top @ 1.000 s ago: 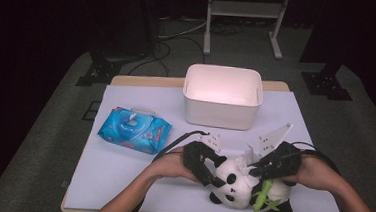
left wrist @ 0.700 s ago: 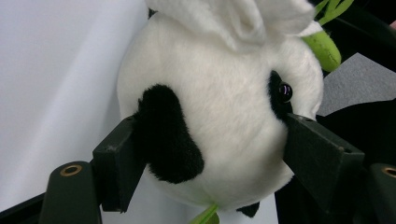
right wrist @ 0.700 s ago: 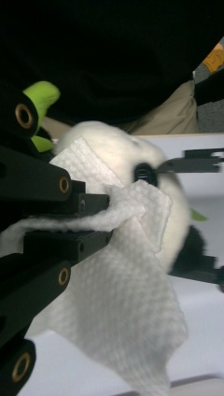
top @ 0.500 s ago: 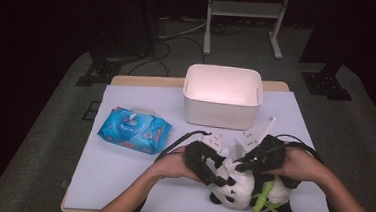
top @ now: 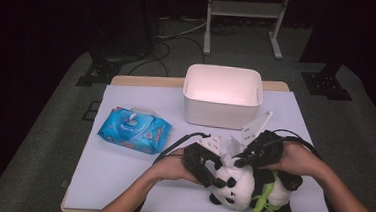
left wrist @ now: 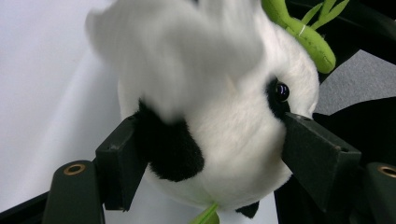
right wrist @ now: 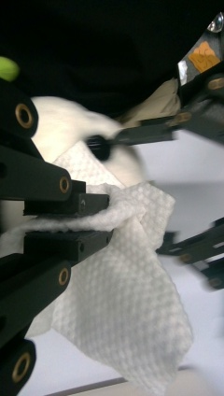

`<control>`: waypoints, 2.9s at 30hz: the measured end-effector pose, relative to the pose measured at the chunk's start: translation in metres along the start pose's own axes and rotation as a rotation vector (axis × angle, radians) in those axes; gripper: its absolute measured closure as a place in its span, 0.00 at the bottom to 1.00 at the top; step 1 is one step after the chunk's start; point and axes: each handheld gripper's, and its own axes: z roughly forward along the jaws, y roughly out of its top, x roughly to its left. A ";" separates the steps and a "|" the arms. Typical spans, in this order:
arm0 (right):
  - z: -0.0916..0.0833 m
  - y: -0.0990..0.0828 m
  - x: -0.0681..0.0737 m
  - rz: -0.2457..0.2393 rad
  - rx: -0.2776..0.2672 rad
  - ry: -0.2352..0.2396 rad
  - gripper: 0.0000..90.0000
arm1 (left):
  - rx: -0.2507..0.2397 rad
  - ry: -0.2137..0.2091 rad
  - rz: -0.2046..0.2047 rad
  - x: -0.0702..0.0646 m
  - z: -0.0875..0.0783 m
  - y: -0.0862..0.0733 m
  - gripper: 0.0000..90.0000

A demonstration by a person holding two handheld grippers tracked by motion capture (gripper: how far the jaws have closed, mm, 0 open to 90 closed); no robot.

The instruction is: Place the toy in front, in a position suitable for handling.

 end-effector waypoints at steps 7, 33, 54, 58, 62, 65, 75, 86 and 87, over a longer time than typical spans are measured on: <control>-0.011 -0.035 0.000 0.068 0.048 -0.036 0.92 | -0.003 -0.028 -0.015 0.003 -0.002 0.003 0.27; -0.007 -0.040 0.009 0.048 -0.045 -0.041 0.92 | 0.047 -0.029 -0.020 0.009 0.017 0.016 0.26; 0.004 0.005 -0.022 0.024 -0.064 -0.079 0.92 | 0.043 0.179 0.132 0.024 -0.032 -0.017 0.24; -0.011 -0.003 -0.018 0.039 -0.054 -0.093 0.92 | 0.032 0.184 0.127 0.023 -0.031 -0.019 0.23; -0.026 -0.018 -0.015 0.061 -0.048 -0.102 0.92 | 0.035 0.182 0.118 0.024 -0.031 -0.017 0.23; -0.035 -0.032 -0.012 0.084 -0.047 -0.111 0.92 | 0.029 0.175 0.101 0.027 -0.031 -0.018 0.22; -0.034 -0.064 -0.010 0.158 -0.097 -0.083 0.92 | 0.070 0.162 0.043 0.032 -0.028 -0.008 0.09; -0.025 -0.063 -0.005 0.152 -0.104 -0.046 0.92 | 0.017 0.108 -0.049 0.039 -0.038 -0.008 0.08; -0.025 -0.062 -0.005 0.151 -0.104 -0.047 0.92 | 0.025 0.097 -0.065 0.040 -0.037 -0.009 0.08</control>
